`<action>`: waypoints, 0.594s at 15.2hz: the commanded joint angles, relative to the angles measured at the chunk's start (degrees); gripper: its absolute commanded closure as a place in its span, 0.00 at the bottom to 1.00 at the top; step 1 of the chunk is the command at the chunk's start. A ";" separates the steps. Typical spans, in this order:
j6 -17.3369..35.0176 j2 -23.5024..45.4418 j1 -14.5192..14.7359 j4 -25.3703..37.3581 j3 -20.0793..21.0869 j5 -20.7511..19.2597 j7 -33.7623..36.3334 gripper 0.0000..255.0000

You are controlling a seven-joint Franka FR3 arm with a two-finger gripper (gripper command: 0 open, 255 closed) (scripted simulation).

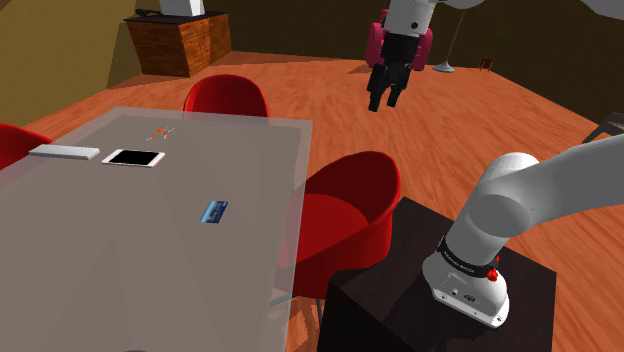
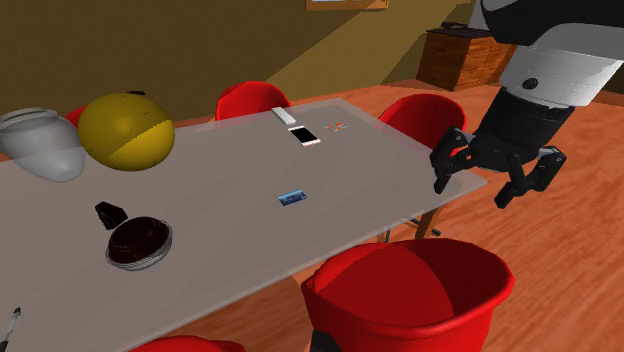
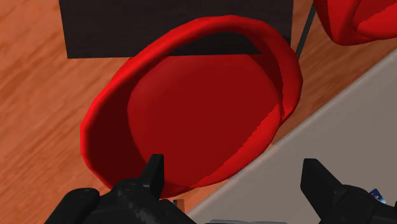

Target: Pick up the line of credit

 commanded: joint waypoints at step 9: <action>14.04 -1.23 0.38 -7.68 15.22 4.99 19.06 0.00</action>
